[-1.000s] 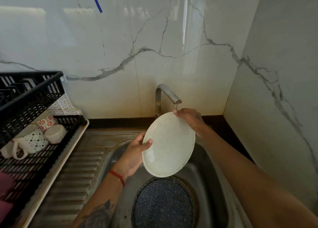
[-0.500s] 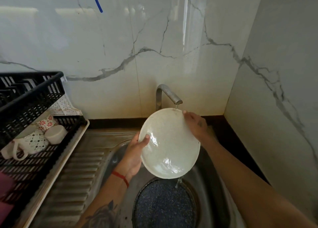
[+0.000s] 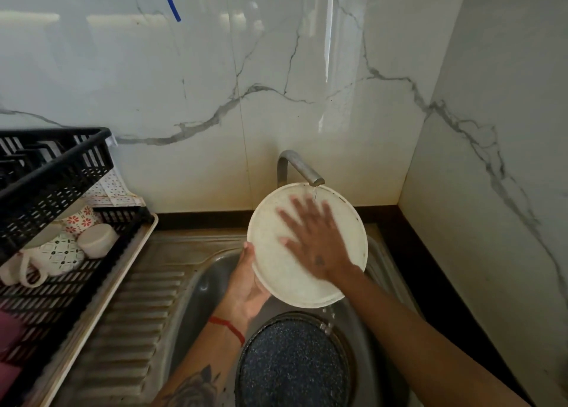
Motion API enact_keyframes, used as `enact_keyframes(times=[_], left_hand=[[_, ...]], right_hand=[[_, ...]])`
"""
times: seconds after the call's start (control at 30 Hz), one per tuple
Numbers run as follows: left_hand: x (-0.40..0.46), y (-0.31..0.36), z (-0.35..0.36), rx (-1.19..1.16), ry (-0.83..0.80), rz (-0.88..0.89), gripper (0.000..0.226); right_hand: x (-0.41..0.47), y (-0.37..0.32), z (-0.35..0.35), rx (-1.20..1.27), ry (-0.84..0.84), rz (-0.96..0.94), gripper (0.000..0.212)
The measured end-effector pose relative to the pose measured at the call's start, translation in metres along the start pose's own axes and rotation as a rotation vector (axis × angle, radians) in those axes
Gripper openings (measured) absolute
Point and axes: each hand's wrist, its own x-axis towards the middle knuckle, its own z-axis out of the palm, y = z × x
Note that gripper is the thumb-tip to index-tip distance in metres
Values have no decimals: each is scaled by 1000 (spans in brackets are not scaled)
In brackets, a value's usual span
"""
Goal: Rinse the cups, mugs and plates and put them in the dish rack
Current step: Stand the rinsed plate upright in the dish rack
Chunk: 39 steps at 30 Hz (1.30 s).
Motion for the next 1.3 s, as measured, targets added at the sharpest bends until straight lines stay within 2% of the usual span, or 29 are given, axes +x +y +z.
enact_keyframes(times=[0.07,0.13,0.2,0.33,0.43,0.5,0.63,0.7,0.77,0.87,0.9,0.97,1.03,1.1,1.13,1.23,1.3], left_hand=[[-2,1,-3,-42,-2,13,58],[-5,0,-2,-75,-15,9,57],[-6,-3,3,-97,-17,-28,58],[-6,-12,11,-146,54,-55,51],[-7,-11,8,-185,81,-85,50],[-9,-8,5,-201,104,-100,52],[-13,-5,-1,-228,171,-89,48],[-14,-6,1,-240,179,-94,46],[-12,-8,5,-262,180,-98,45],[-9,-11,8,-272,176,-79,49],[-9,-12,6,-273,179,-78,49],[-9,-13,5,-266,175,-91,49],[-10,-11,1,-229,174,-99,45],[-14,-9,-5,-186,175,-89,41],[-17,-10,-8,-166,181,-88,40],[-23,-17,-13,-109,181,-87,39],[-24,-21,-13,-59,185,-87,40]], right_hand=[[-2,24,-3,59,-37,307,65],[-5,28,-5,134,-68,446,69],[-8,5,-7,168,-60,350,72],[-25,-55,5,36,-40,-121,61],[-28,-44,5,25,-31,-185,58],[-28,-18,2,68,-28,-67,61],[-32,30,-1,144,-90,339,80],[-34,23,-5,153,-111,375,85],[-36,-4,-6,124,-118,264,80],[-50,-52,2,30,-91,-79,62],[-55,-61,4,9,-67,-139,58],[-60,-56,5,11,-30,-138,57],[-63,-33,5,45,-3,4,58],[-66,-3,8,167,-8,306,58],[-67,9,9,330,-12,499,59],[-59,12,5,1161,90,1077,47],[-54,8,-2,1475,161,1325,41]])
